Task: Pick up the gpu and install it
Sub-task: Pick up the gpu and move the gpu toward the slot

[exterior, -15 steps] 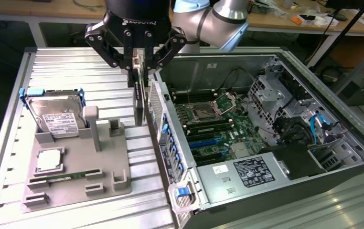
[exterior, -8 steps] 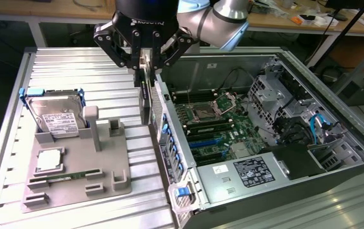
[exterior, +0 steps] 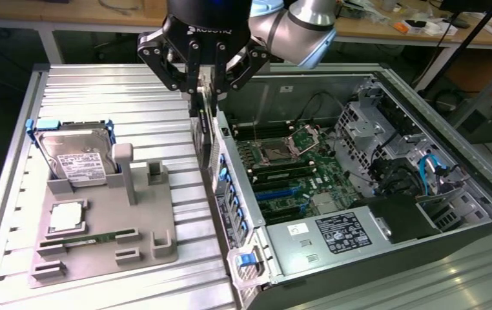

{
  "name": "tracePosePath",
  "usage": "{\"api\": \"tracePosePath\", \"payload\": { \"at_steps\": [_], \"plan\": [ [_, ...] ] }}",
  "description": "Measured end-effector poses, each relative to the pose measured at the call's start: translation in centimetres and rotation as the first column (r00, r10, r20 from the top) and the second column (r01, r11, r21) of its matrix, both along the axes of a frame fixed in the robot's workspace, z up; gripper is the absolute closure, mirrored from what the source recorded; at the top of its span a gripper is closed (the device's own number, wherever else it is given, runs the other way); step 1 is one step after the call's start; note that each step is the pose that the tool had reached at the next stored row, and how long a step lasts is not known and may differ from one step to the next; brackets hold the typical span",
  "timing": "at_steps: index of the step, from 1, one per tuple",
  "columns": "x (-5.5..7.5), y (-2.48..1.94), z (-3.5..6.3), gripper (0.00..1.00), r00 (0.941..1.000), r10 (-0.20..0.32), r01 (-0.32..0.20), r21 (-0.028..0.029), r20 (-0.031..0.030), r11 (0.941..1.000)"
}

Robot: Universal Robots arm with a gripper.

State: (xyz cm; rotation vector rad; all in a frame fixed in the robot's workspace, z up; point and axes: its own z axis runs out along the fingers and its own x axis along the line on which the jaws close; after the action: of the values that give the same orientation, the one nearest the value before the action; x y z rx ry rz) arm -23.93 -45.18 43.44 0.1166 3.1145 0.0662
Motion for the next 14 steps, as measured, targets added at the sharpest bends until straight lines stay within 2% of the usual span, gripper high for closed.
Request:
{"api": "tracePosePath", "payload": {
  "at_steps": [14],
  "plan": [
    [2.0, 0.02, 0.0, 0.73, 1.0, 0.0, 0.0, 0.0, 0.0, 1.0]
  ]
}}
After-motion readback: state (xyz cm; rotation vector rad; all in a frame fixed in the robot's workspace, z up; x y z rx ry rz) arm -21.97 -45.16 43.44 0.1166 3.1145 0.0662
